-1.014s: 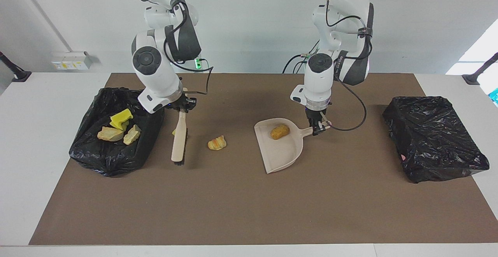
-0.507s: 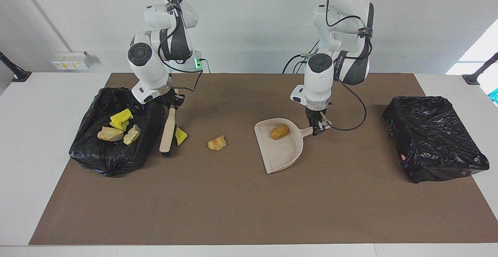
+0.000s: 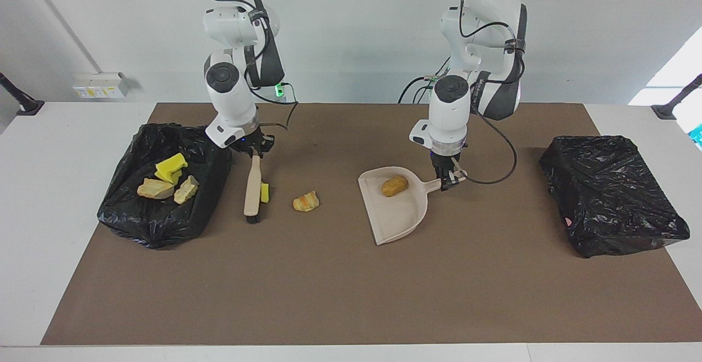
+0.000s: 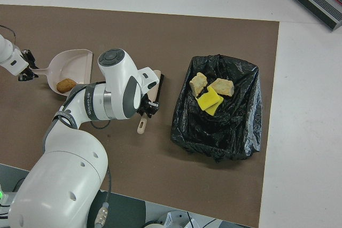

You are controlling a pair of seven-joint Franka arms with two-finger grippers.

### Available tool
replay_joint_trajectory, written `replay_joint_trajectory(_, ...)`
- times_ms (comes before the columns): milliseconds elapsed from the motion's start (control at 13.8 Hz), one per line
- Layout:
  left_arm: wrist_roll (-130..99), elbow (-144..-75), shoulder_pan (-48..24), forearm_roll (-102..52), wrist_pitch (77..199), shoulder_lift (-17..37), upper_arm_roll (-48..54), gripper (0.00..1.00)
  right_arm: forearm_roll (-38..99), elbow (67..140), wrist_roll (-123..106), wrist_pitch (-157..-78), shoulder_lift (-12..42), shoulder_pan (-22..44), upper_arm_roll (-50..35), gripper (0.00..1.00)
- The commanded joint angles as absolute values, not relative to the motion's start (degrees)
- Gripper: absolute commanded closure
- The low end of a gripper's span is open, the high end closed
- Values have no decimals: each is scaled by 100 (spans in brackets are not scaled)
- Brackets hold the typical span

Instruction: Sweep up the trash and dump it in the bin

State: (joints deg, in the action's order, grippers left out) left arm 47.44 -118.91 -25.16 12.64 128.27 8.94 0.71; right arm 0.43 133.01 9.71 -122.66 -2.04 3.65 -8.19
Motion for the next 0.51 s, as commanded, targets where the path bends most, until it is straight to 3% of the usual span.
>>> replay_joint_trajectory(0, 4588, -12120, -2522, 1380, 12973, 729, 44, 100, 8, 12693, 1046, -12129, 307, 596, -870, 100)
replay_joint_trajectory(434, 4588, -12120, -2522, 1371, 12973, 729, 44, 100, 456, 11805, 1414, -11909, 1009, 1387, -870, 100)
